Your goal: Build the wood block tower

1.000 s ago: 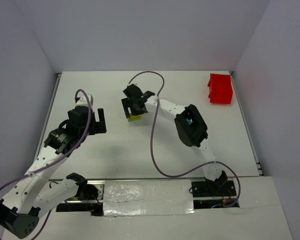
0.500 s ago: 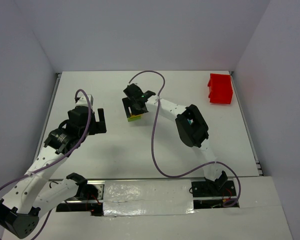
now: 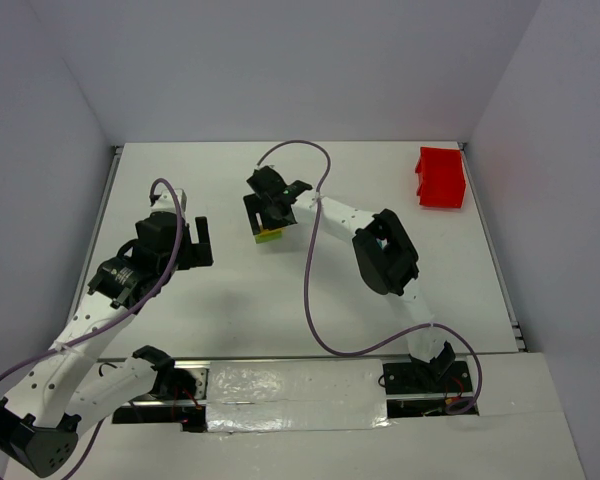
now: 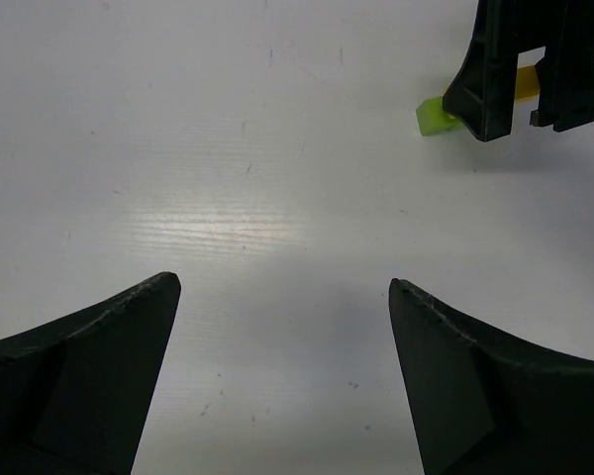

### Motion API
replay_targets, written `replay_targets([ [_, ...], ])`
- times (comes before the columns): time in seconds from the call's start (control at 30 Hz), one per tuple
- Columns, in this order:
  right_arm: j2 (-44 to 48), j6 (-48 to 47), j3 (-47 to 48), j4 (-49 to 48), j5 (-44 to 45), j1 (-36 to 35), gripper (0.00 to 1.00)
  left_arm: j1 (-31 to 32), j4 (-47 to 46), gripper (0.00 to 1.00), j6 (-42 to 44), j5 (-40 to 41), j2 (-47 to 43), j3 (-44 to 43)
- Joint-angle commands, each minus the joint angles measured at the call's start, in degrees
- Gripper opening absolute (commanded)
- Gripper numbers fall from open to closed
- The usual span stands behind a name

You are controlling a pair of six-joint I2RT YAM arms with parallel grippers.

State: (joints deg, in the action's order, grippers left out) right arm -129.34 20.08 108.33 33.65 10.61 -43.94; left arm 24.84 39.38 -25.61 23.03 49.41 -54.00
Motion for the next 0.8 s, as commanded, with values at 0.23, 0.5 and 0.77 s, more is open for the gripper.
replay_targets([
  [0.23,2.34,0.05,2.49,-1.04,-0.50,-1.32,0.77,-0.32,-1.67,1.00,0.91,-0.61,0.16,0.21],
  [0.5,1.37,-0.04,3.20,-0.69,-0.50,-1.58,0.78,-0.32,-1.67,1.00,0.82,-0.61,-0.19,0.21],
  [0.77,0.49,-0.21,3.29,-0.69,-0.42,-1.58,0.80,-0.32,-1.67,1.00,0.91,-0.61,-0.28,0.30],
])
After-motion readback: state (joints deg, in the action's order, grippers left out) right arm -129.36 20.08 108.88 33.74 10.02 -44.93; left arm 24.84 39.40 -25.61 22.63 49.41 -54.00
